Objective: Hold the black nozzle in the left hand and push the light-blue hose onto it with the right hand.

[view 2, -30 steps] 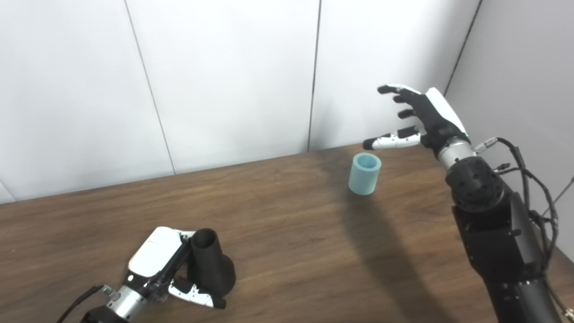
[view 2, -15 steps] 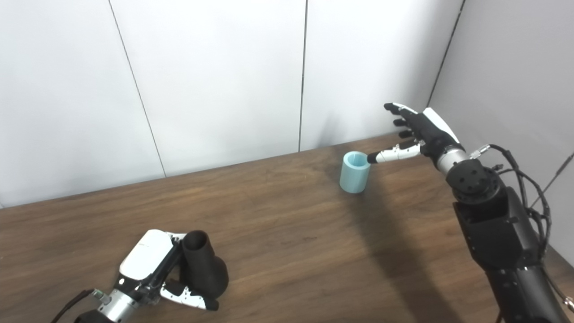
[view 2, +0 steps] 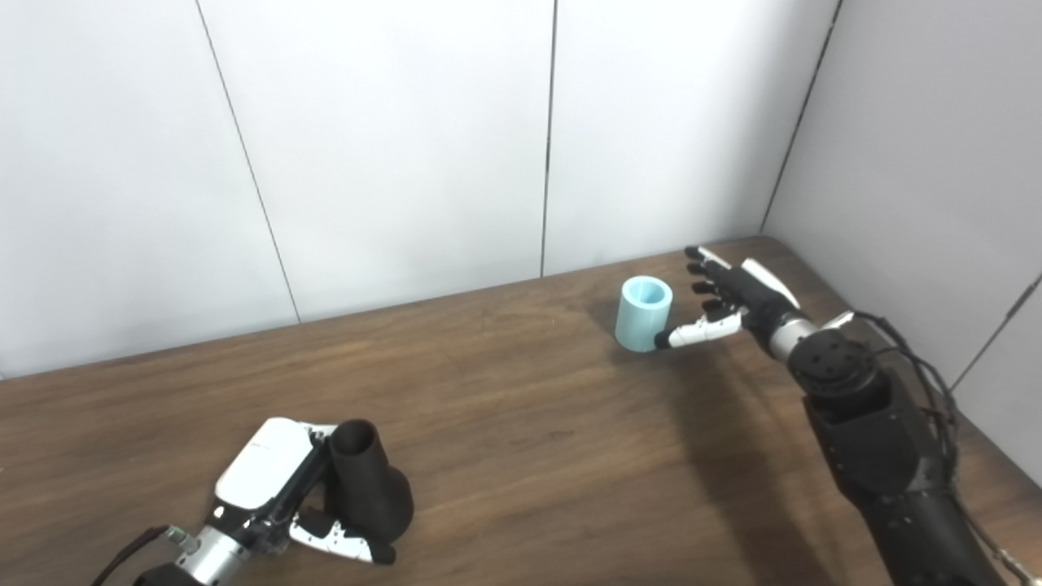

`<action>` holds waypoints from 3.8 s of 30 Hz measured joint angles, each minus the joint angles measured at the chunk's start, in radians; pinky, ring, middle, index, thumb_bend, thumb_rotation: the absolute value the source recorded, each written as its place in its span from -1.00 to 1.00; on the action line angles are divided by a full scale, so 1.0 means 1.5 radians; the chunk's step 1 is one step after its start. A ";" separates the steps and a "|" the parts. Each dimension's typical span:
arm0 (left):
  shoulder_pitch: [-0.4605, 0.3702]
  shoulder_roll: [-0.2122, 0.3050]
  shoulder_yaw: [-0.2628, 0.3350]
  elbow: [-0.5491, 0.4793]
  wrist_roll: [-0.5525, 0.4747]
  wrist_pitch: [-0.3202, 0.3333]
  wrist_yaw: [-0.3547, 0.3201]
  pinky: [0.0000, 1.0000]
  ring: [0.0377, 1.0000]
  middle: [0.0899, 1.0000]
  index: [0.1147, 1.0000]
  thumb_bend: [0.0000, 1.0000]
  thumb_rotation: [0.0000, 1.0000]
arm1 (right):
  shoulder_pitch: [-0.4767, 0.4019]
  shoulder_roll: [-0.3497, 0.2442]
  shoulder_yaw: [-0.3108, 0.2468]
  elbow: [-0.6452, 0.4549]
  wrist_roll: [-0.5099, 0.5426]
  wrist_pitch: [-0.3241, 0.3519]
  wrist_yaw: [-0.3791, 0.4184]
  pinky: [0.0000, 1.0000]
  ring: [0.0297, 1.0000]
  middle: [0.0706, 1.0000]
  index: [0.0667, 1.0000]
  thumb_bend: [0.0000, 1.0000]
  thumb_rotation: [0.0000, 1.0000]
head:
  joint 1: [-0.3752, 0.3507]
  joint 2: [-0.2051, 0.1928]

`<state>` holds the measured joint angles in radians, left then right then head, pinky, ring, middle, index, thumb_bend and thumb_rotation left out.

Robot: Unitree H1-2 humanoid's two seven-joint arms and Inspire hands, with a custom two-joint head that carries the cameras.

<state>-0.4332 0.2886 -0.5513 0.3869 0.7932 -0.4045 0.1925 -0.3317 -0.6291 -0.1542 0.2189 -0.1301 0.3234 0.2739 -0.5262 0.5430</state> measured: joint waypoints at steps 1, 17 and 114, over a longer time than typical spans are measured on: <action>0.001 0.000 0.000 -0.002 0.000 0.000 -0.001 -0.37 -0.20 -0.31 -0.10 0.04 -1.00 | 0.000 0.000 0.005 0.007 -0.001 -0.009 0.000 0.66 0.79 0.89 0.95 0.58 -0.79 | 0.002 0.001; 0.008 0.006 0.001 -0.012 0.001 0.001 -0.003 -0.37 -0.22 -0.30 -0.10 0.04 -1.00 | -0.022 0.018 0.038 0.077 -0.008 -0.075 -0.056 0.53 0.60 0.69 0.75 0.61 -0.75 | 0.027 0.015; 0.009 -0.040 -0.011 -0.029 0.026 0.086 -0.007 -0.57 -0.36 -0.26 -0.13 0.05 -1.00 | -0.137 0.206 0.213 -0.441 -0.114 0.097 0.158 -0.44 -0.32 -0.16 -0.10 0.06 -1.00 | 0.341 0.103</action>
<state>-0.4192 0.2287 -0.5685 0.3429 0.8321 -0.2752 0.1822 -0.5368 -0.3199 0.1648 -0.4425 -0.3010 0.4690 0.5115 -0.0153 0.6979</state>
